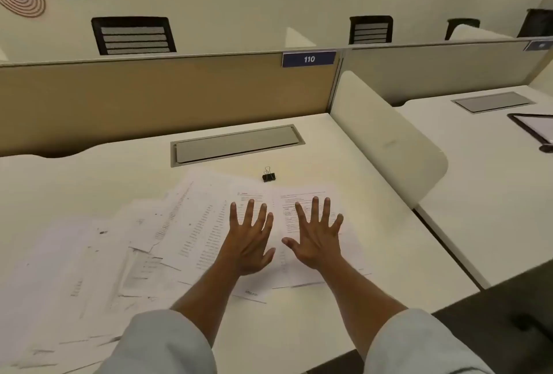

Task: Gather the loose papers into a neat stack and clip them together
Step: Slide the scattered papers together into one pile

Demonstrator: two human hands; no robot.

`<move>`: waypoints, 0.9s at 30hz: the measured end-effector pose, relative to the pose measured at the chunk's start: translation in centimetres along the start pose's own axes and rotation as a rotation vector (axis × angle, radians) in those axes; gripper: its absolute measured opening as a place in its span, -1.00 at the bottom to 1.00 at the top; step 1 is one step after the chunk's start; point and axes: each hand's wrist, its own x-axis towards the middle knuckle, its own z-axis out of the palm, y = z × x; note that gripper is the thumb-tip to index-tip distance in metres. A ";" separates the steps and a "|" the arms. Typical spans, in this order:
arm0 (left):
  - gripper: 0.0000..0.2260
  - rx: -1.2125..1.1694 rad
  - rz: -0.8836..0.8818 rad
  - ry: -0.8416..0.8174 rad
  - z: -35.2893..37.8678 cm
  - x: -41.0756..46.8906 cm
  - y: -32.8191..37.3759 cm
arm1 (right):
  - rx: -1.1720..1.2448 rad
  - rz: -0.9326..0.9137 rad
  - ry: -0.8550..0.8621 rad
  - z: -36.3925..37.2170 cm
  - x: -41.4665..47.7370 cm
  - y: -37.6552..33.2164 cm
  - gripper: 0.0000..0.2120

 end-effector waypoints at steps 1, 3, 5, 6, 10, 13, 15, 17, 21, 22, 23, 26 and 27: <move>-0.30 -0.019 -0.020 -0.015 0.6 0.1 0.4 | 0.006 0.010 -0.037 0.4 0.0 0.4 -0.16; -0.28 -0.057 -0.056 -0.055 1.4 0.1 1.2 | -0.002 0.011 -0.071 1.1 0.0 1.0 -0.17; -0.26 -0.072 -0.097 -0.127 2.4 -0.2 2.3 | 0.012 -0.006 -0.099 2.0 -0.5 1.9 -0.17; -0.26 -0.084 -0.112 -0.172 2.8 -0.1 2.7 | 0.025 -0.011 -0.110 2.3 -0.7 2.2 -0.16; -0.27 -0.114 -0.173 -0.245 4.4 -0.2 4.0 | 0.073 -0.009 -0.185 3.4 -1.4 2.9 -0.11; -0.28 -0.145 -0.243 -0.246 5.2 0.0 5.3 | 0.115 -0.008 -0.207 3.8 -1.6 3.4 -0.10; -0.31 -0.146 -0.284 -0.226 5.6 0.2 6.1 | 0.124 0.003 -0.247 4.2 -1.7 3.6 -0.10; -0.34 -0.146 -0.333 -0.215 5.5 0.7 6.8 | 0.118 0.013 -0.273 4.4 -1.6 3.7 -0.14; -0.52 -0.145 -0.501 -0.233 3.9 2.9 8.6 | 0.080 0.044 -0.204 3.8 0.4 4.3 -0.27; -0.56 -0.158 -0.551 -0.234 3.5 3.6 9.1 | 0.062 0.055 -0.177 3.6 1.0 4.6 -0.31; -0.58 -0.179 -0.607 -0.236 3.0 4.3 9.5 | 0.051 0.081 -0.152 3.5 1.6 4.9 -0.34; -0.62 -0.271 -0.777 -0.226 2.1 6.1 10.6 | 0.067 0.234 -0.130 2.9 3.1 5.8 -0.35; -0.63 -0.305 -0.821 -0.224 2.0 6.6 10.8 | 0.073 0.283 -0.137 2.8 3.4 6.0 -0.34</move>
